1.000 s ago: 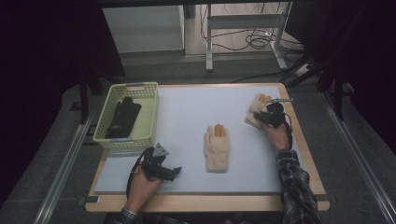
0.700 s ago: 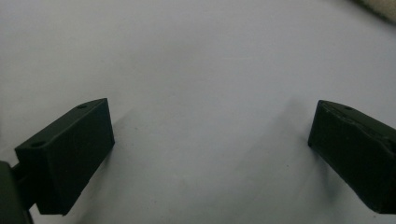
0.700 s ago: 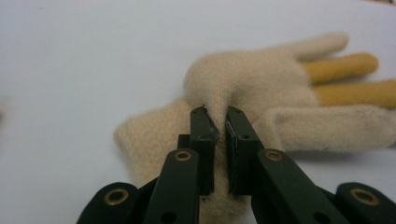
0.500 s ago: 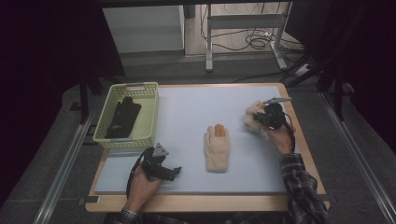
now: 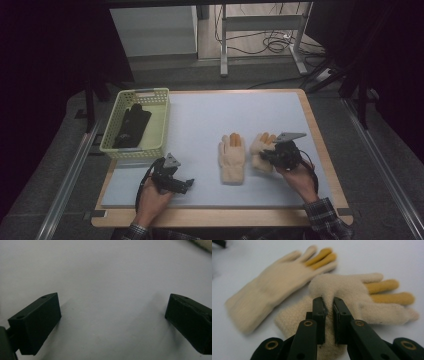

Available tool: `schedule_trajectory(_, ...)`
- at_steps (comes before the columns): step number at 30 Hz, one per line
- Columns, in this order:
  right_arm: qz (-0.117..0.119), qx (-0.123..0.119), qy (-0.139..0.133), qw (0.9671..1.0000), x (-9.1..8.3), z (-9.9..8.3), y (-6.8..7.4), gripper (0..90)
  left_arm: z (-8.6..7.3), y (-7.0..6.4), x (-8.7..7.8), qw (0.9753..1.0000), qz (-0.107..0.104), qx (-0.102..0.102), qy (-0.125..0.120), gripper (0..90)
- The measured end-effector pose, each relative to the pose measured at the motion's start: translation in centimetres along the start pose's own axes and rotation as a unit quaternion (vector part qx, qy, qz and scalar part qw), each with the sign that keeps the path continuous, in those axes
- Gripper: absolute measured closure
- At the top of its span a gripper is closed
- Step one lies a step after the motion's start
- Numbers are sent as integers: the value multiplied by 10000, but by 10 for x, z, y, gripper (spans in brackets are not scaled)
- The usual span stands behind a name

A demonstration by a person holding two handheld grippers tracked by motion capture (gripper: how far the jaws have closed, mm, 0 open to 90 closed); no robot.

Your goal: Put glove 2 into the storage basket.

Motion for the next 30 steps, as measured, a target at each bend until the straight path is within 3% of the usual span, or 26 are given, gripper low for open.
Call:
schedule_trajectory(2, 96, 8, 71, 9999, -3, -11, 7, 777, 0, 0, 0, 10000, 0, -1, 0, 4)
schedule_trajectory(4, 92, -43, 107, 9999, -6, -17, 10, 690, 0, 0, 0, 10000, 0, 1, 0, 4)
schedule_trajectory(6, -2, -80, -34, 10000, -12, -15, 8, 639, 0, 0, 0, 10000, 0, 1, 0, 4)
schedule_trajectory(9, -267, 21, -333, 9991, -25, -6, -6, 619, 0, 0, 0, 10000, 1, 1, -1, 4)
schedule_trajectory(14, -674, 232, -324, 9969, -29, -16, -31, 679, 0, 0, 0, 10000, 0, 0, -2, 4)
schedule_trajectory(18, -790, 418, -254, 9957, -23, -30, -41, 657, 0, 0, 0, 10000, 1, -1, -4, 4)
schedule_trajectory(21, -776, 456, -122, 9959, -17, -40, -43, 577, 0, 0, 0, 10000, 1, 0, -4, 4)
schedule_trajectory(23, -808, 403, -37, 9959, -15, -44, -42, 569, 0, 0, 0, 10000, 1, 1, -4, 4)
schedule_trajectory(24, -849, 377, -66, 9957, -14, -45, -41, 578, 0, 0, 0, 10000, 1, 2, -4, 4)
schedule_trajectory(27, -760, 479, -122, 9959, -14, -46, -35, 816, 0, 0, 0, 10000, 2, 1, -4, 4)
schedule_trajectory(28, -655, 567, -117, 9962, -14, -47, -31, 849, 0, 0, 0, 10000, 1, 1, -4, 4)
schedule_trajectory(30, -694, 560, -110, 9960, -14, -46, -30, 864, 0, 0, 0, 10000, 2, 1, -4, 4)
Point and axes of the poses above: each handheld gripper's, and its own axes: x roughly forward along the jaws, z roughly out of its top, y roughly to its left, the point moved 10 cm from there along x, roughly forward along the jaws, and after that the axes turned 15 degrees about -y, right-handed, at the moved point
